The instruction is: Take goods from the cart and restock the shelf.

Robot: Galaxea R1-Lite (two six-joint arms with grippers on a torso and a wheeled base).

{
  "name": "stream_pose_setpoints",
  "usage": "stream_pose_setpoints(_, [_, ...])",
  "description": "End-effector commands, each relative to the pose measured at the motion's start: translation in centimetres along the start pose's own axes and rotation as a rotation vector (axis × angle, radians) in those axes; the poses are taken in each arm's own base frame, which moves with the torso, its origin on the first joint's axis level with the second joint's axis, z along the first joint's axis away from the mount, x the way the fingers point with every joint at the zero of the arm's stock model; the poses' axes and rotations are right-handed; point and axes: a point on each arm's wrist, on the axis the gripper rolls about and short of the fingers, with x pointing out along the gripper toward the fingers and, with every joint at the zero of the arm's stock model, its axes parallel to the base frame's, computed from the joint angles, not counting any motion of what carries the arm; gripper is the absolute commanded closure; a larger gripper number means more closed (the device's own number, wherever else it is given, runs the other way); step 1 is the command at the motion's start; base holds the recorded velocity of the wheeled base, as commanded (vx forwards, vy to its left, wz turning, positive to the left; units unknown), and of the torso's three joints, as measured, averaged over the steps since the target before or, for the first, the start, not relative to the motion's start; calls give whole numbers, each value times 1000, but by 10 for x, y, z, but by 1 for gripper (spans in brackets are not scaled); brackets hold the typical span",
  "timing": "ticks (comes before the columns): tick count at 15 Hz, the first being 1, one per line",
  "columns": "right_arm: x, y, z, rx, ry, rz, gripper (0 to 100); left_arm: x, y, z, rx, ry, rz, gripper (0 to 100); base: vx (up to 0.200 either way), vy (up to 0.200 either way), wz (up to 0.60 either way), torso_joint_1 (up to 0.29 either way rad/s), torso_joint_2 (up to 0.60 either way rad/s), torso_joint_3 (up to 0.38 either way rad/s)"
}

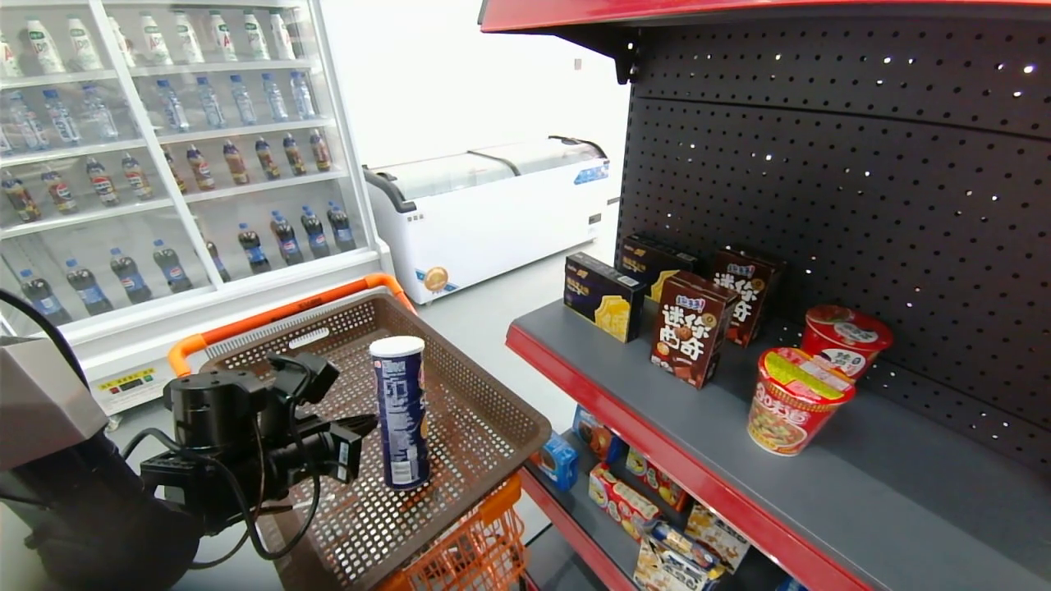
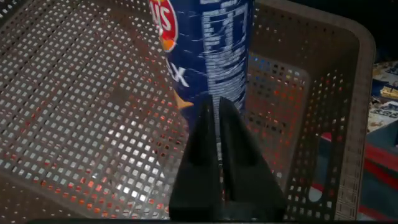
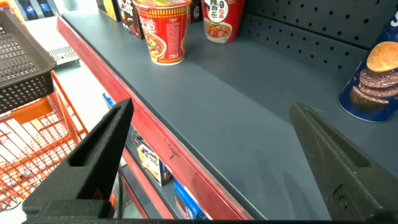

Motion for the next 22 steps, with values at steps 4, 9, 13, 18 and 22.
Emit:
stream_pose_setpoints(4, [0, 0, 0, 0, 0, 0, 0, 0, -1, -4, -2, 16, -1, 100, 0, 0, 0, 0, 0, 0])
stream_pose_setpoints(9, [0, 0, 0, 0, 1, 0, 0, 0, -9, -6, 46, 26, -18, 100, 0, 0, 0, 0, 0, 0])
stream_pose_setpoints(13, [0, 0, 0, 0, 0, 0, 0, -9, -15, -15, 42, 60, -19, 0, 0, 0, 0, 0, 0, 0])
stream_pose_setpoints(18, [0, 0, 0, 0, 0, 0, 0, -9, -25, -12, 58, 33, -55, 0, 0, 0, 0, 0, 0, 0])
stream_pose_setpoints(22, [0, 0, 0, 0, 0, 0, 0, -1, -42, -17, 70, 63, -116, 0, 0, 0, 0, 0, 0, 0])
